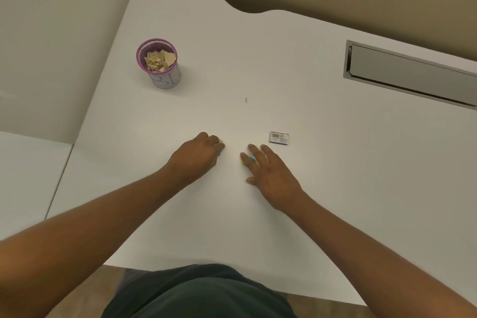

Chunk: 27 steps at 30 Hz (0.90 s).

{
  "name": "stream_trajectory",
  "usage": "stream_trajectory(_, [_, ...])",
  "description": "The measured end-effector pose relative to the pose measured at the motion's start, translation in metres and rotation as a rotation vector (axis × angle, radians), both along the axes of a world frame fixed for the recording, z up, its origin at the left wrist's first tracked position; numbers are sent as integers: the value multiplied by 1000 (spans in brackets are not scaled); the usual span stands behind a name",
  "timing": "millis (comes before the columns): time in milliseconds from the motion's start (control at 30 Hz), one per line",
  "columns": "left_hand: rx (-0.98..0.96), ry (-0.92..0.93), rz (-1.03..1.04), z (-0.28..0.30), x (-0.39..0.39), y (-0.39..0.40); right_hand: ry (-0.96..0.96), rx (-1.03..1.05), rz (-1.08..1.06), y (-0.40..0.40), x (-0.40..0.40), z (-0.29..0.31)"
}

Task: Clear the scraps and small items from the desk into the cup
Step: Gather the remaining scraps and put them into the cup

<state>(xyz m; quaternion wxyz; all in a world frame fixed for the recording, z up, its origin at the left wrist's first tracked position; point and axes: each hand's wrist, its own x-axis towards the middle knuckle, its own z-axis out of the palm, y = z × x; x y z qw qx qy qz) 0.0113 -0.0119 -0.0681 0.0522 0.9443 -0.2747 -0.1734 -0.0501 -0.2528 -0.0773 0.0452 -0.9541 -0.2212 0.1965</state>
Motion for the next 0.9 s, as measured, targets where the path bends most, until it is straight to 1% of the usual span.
stream_trajectory(133, [-19, -36, 8, -2, -1, -3, -5, 17, -87, -1, -10, 8])
stream_trajectory(233, [-60, 8, 57, -2, 2, 0, 4, 52, -131, 3, -15, 7])
stream_trajectory(300, [-149, 63, 136, 4, 5, 2, 24, 121, -210, 5, -16, 3])
stream_trajectory(333, [-236, 69, 209, 10, 7, 4, 29, 155, -253, 6, -15, 2])
stream_trajectory(400, [-399, -20, 372, 26, 13, 11, 9, 186, -245, 7, -12, 0])
stream_trajectory(467, [-491, -185, 506, 45, 32, 24, -3, 194, -211, 8, -10, -3])
stream_trajectory(500, [-517, -248, 572, 55, 45, 32, -1, 205, -227, 7, -9, -6])
stream_trajectory(567, [-493, -325, 676, 72, 78, 51, -7, 184, -243, 7, -7, -6])
stream_trajectory(633, [-359, -353, 696, 82, 112, 68, -48, 177, -216, 7, -4, -10])
stream_trajectory(700, [-263, -305, 677, 85, 138, 78, -62, 183, -237, 7, -3, -14])
stream_trajectory(767, [-219, -239, 675, 83, 155, 82, -20, 209, -304, 5, -4, -17])
stream_trajectory(800, [-190, -214, 674, 81, 160, 83, -51, 202, -290, 5, -5, -17])
stream_trajectory(900, [-131, -170, 682, 80, 168, 85, -84, 300, -389, 8, -4, -13])
